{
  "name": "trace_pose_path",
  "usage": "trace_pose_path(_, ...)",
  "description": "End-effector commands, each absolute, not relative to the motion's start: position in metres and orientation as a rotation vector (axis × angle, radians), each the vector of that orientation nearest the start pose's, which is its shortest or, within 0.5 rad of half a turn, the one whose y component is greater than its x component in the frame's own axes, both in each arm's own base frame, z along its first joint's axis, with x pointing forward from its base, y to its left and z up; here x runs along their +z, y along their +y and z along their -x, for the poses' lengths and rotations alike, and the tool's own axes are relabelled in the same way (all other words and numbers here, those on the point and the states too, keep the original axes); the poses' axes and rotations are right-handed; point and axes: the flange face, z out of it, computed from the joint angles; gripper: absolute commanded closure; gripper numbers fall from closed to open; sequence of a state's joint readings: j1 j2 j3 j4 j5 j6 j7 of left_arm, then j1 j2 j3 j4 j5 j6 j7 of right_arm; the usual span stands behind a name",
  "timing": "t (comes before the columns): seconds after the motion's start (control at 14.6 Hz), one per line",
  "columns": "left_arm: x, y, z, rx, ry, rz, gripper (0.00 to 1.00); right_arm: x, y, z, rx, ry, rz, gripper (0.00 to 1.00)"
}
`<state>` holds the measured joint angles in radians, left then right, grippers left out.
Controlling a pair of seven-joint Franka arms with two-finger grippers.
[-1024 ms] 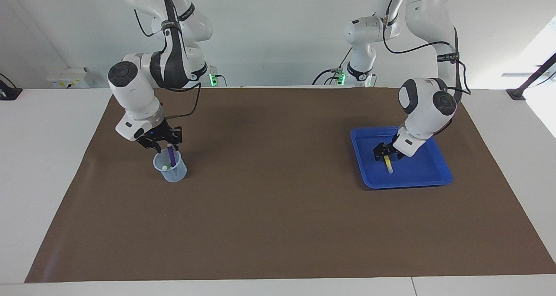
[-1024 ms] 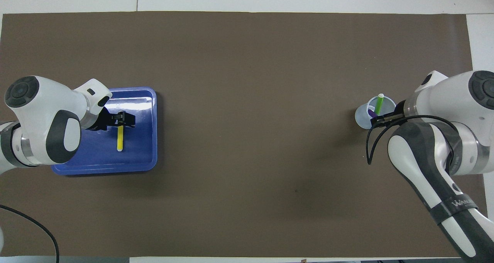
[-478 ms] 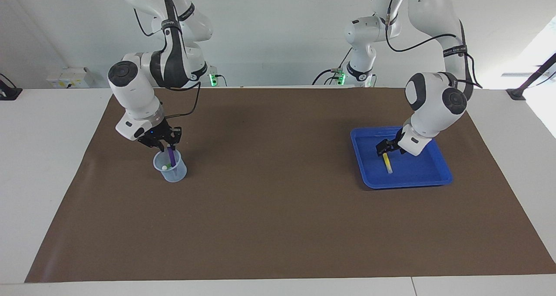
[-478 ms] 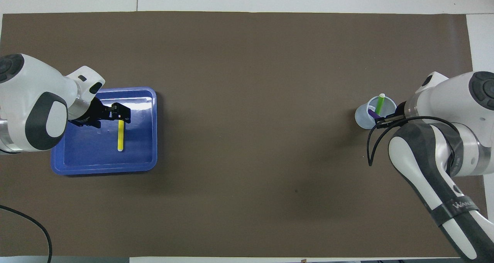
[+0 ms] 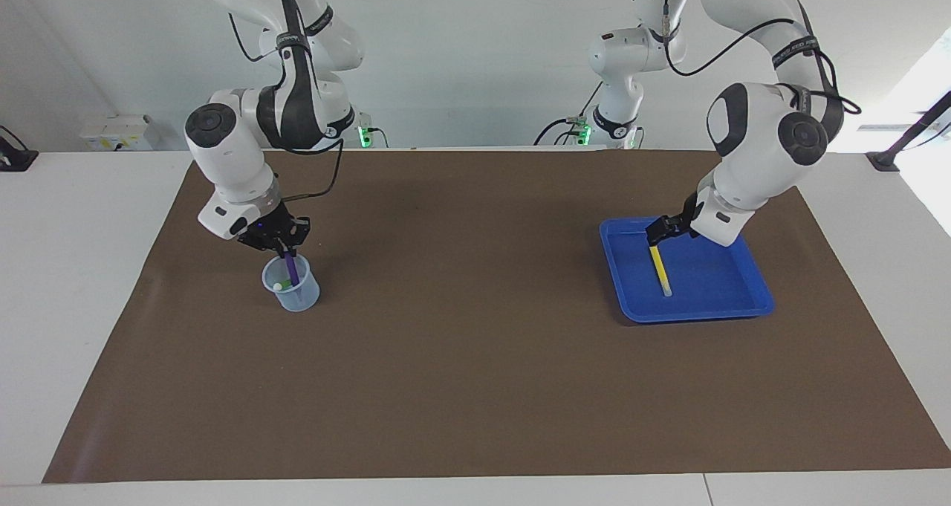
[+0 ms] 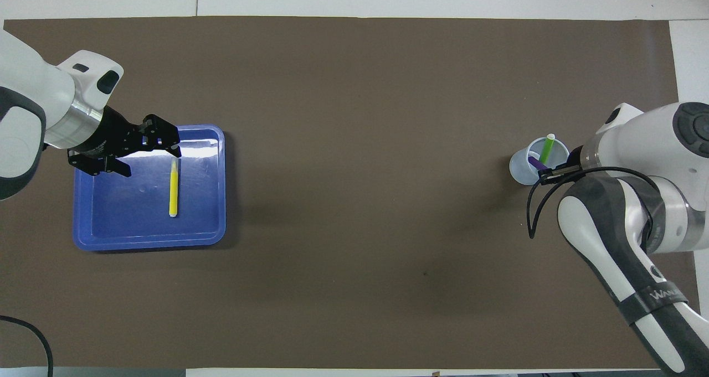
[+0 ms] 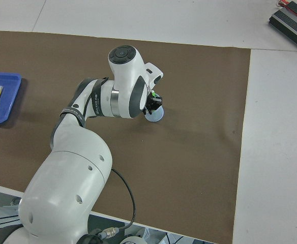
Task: Right arm passes pens to left for tray arrangement
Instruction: 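Carry the purple pen toward the left gripper while the left gripper approaches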
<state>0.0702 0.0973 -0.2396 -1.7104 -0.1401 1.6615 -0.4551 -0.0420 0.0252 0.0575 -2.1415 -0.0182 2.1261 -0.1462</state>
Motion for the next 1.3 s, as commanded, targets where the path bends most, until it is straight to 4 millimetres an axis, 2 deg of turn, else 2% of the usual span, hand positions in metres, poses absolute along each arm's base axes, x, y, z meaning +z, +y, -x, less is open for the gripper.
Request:
trace_pose_path(0.0, 0.554, -0.112, -0.545, 0.291, -0.720, 3.191, 0.00, 0.421, 0.009, -0.547, 0.119, -0.350, 3.139, 1.00)
trace_pose_path(0.14, 0.579, -0.120, -0.534, 0.276, -0.938, 3.181, 0.00, 0.467, 0.011, -0.561, 0.155, -0.379, 3.131, 1.00)
trace_pose_path(0.27, 0.594, -0.132, -0.524, 0.261, -1.099, 3.145, 0.00, 0.518, 0.020, -0.563, 0.147, -0.411, 3.120, 1.00)
trace_pose_path(0.41, 0.602, -0.137, -0.520, 0.268, -1.197, 3.132, 0.00, 0.561, 0.049, -0.557, 0.114, -0.486, 3.104, 1.00)
trace_pose_path(0.55, 0.603, -0.140, -0.519, 0.292, -1.235, 3.136, 0.00, 0.595, 0.079, -0.551, 0.065, -0.550, 3.060, 1.00)
trace_pose_path(0.68, 0.603, -0.142, -0.520, 0.304, -1.268, 3.130, 0.00, 0.610, 0.123, -0.536, 0.048, -0.647, 3.002, 1.00)
trace_pose_path(0.82, 0.606, -0.144, -0.519, 0.346, -1.311, 3.150, 0.00, 0.613, 0.175, -0.524, 0.012, -0.773, 2.962, 1.00)
trace_pose_path(0.89, 0.606, -0.142, -0.521, 0.380, -1.344, 3.160, 0.00, 0.615, 0.201, -0.521, -0.073, -0.829, 2.943, 1.00)
trace_pose_path(0.96, 0.607, -0.142, -0.521, 0.420, -1.385, 3.168, 0.00, 0.612, 0.218, -0.517, -0.126, -0.867, 2.930, 1.00)
trace_pose_path(1.09, 0.609, -0.144, -0.519, 0.507, -1.460, 3.198, 0.00, 0.599, 0.229, -0.515, -0.203, -0.863, 2.904, 1.00)
trace_pose_path(1.23, 0.612, -0.149, -0.518, 0.580, -1.583, 3.213, 0.00, 0.596, 0.248, -0.516, -0.229, -0.742, 2.807, 1.00)
